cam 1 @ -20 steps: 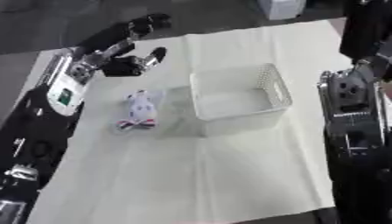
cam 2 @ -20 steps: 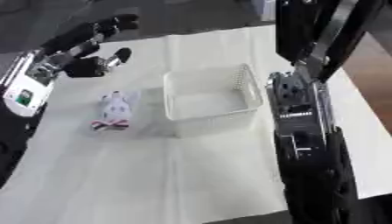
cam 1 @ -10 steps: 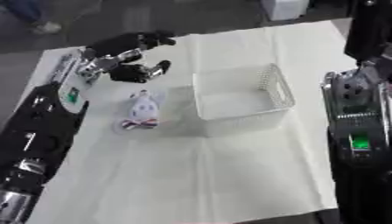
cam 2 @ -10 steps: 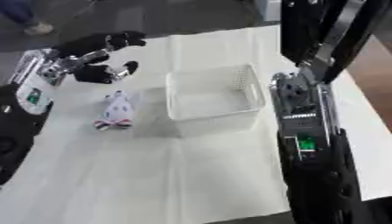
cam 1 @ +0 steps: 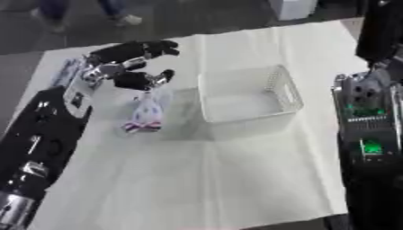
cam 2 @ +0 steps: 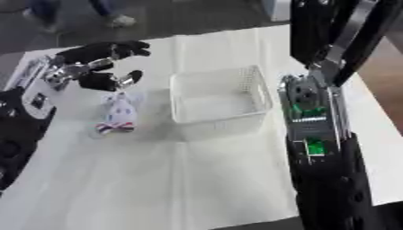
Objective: Pick up objects on the table and place them in the box.
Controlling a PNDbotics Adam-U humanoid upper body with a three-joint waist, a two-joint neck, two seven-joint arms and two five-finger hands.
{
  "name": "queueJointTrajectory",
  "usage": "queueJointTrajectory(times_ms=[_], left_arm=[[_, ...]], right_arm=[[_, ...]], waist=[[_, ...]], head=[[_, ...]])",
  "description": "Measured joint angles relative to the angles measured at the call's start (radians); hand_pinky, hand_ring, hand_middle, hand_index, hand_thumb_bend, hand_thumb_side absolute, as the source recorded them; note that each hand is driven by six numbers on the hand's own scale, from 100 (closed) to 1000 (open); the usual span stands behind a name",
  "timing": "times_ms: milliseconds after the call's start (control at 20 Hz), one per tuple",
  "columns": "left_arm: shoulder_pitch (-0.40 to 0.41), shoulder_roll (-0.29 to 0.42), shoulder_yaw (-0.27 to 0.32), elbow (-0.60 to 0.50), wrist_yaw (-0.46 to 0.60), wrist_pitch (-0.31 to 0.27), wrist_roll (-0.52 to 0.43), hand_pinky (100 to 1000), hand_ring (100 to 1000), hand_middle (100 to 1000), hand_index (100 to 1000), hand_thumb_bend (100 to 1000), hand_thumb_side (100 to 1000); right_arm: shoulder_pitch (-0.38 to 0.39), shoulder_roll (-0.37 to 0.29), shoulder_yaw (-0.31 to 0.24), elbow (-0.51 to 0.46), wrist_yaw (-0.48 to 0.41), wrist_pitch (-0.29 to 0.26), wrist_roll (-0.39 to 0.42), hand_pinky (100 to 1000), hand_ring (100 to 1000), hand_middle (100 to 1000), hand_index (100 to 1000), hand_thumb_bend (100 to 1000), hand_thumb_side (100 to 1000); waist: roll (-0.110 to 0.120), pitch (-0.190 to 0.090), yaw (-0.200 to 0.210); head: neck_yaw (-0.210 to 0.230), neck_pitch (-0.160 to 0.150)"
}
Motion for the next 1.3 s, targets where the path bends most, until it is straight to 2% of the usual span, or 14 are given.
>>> queueJointTrajectory(times_ms=[800, 1300], left_arm=[[0.022, -0.002, -0.006, 0.048, -0.068, -0.021, -0.079, 1000, 1000, 1000, 1000, 100, 1000], [0.033, -0.002, -0.006, 0.055, -0.072, -0.003, -0.142, 1000, 1000, 1000, 1000, 100, 1000]], right_arm=[[0.000, 0.000, 0.000, 0.000, 0.000, -0.002, -0.002, 356, 493, 646, 836, 100, 860], [0.000, 0.000, 0.000, 0.000, 0.000, -0.002, -0.002, 356, 493, 646, 836, 100, 860]], waist=[[0.000, 0.001, 0.000], [0.000, 0.001, 0.000]], head=[[0.000, 0.000], [0.000, 0.000]])
